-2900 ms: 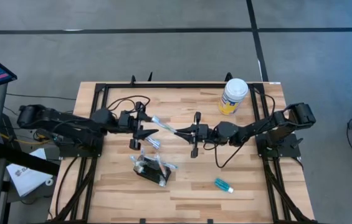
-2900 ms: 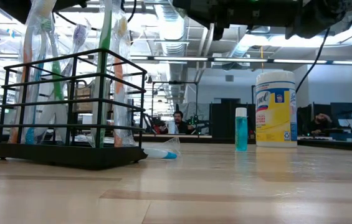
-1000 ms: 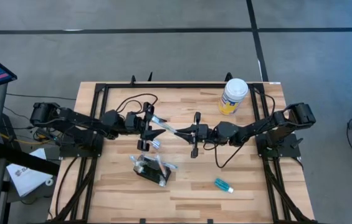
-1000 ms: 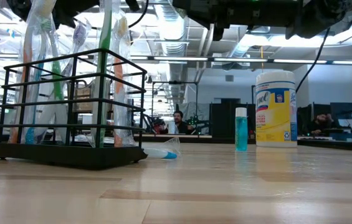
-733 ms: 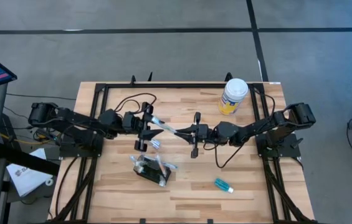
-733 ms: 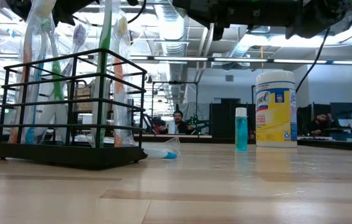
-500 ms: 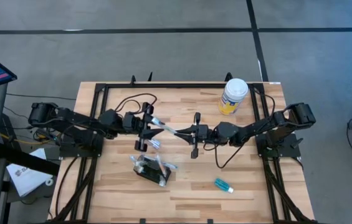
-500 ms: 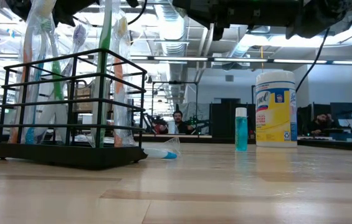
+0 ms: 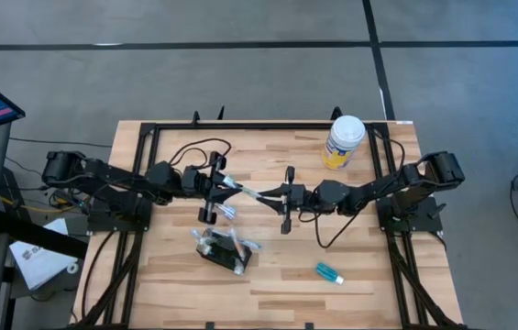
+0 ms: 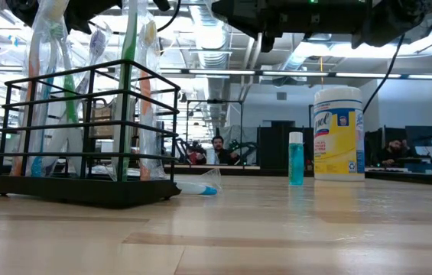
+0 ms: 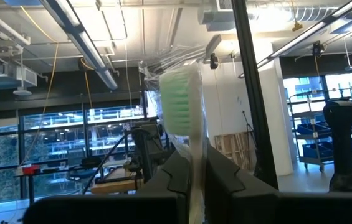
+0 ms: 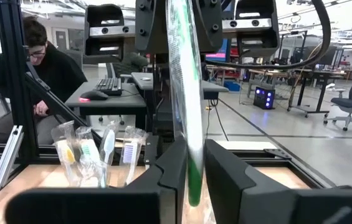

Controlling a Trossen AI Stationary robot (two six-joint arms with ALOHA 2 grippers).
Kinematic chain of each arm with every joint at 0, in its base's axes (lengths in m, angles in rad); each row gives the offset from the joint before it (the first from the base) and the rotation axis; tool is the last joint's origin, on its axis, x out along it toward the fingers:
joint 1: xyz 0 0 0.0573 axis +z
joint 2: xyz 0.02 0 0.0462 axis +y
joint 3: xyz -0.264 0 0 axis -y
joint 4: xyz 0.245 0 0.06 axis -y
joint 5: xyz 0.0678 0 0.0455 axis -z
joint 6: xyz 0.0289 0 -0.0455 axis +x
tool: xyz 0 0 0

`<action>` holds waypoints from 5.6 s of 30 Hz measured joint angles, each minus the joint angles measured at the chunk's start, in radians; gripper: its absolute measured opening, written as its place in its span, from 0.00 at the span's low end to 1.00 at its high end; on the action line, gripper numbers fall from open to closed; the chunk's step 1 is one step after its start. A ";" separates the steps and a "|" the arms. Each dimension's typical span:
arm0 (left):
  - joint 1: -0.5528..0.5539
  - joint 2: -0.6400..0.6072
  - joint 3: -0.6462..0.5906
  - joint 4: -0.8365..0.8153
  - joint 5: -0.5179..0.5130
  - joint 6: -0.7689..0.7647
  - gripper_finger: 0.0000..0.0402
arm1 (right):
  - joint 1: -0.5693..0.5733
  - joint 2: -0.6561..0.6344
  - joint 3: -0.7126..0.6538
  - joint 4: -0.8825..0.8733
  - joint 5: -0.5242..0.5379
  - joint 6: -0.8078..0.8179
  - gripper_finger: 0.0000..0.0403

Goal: Pick & Place toothbrushing station
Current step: Put the green toothbrush into the mesh organizer

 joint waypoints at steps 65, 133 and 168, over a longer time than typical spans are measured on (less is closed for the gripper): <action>-0.008 -0.463 0.000 -0.970 0.297 -0.130 0.02 | 0.004 -0.003 0.000 -0.029 0.001 -0.016 0.49; -0.096 -0.436 -0.246 -0.831 0.288 -0.035 0.07 | 0.004 -0.003 0.000 -0.063 0.001 -0.008 0.45; -0.089 -0.502 -0.250 -0.804 0.212 -0.038 0.44 | 0.004 -0.003 0.000 -0.063 0.001 -0.007 0.45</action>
